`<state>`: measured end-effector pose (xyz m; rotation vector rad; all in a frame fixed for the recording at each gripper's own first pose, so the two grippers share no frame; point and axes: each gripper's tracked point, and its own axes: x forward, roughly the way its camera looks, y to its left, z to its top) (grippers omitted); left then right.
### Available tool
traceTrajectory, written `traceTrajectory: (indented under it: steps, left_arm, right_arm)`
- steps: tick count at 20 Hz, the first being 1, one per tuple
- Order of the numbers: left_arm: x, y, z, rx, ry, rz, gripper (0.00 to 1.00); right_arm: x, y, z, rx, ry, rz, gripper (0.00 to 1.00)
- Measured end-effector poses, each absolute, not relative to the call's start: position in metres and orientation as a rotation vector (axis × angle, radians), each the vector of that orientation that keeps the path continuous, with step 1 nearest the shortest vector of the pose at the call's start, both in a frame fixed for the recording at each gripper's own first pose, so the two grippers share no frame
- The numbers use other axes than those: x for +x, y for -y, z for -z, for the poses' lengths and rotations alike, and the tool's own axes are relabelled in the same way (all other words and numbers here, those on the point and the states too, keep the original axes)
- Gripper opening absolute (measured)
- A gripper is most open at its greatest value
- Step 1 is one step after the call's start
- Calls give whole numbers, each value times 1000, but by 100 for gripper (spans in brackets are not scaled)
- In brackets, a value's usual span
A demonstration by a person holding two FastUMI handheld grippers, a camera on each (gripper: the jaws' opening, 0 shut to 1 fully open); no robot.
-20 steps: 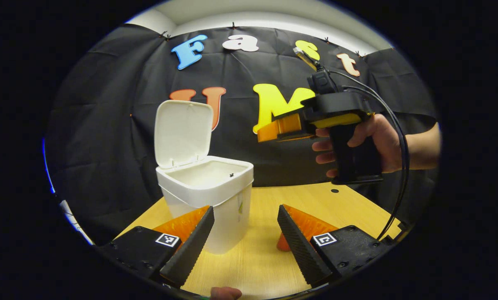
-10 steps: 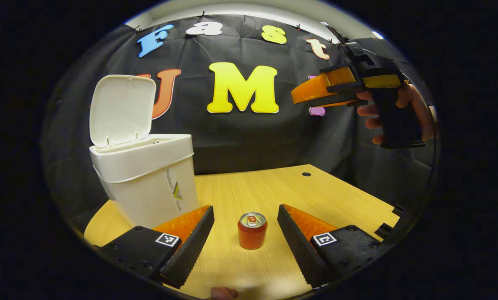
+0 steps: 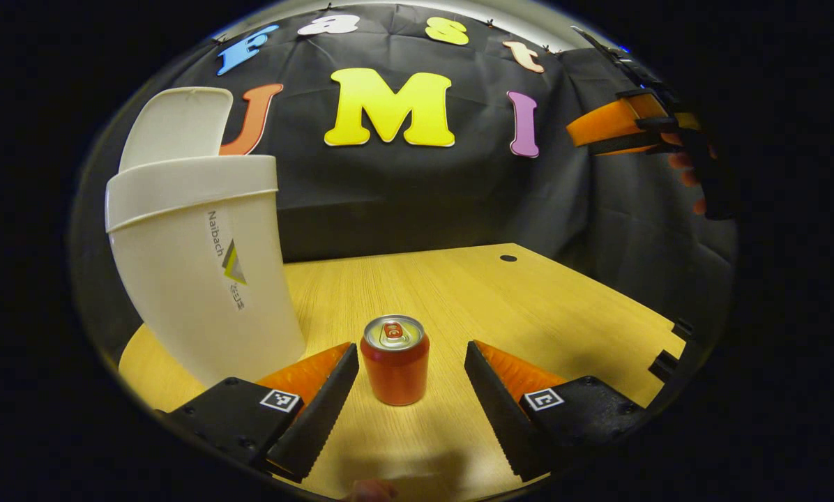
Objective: Press the lid of the desktop garbage bin to open it, pick up the crumpled paper on the desktop and throw it into the bin, then pick up the pop can on the desktop and drop it into the bin, and finally close the garbage bin lid.
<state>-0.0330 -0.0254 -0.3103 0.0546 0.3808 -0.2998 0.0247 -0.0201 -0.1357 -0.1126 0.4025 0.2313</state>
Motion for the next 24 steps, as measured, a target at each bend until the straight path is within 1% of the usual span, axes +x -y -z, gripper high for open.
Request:
traceTrajectory:
  steps: [7,17,24]
  left_arm:
    - [-26,18,345,9,-433,281,100]
    - [-6,18,365,4,-481,309,100]
    - [-4,18,377,23,-536,323,100]
  right_arm:
    - [10,31,141,-131,-432,-210,87]
    - [8,27,141,-130,-434,-214,87]
    - [5,24,142,-123,-442,-218,87]
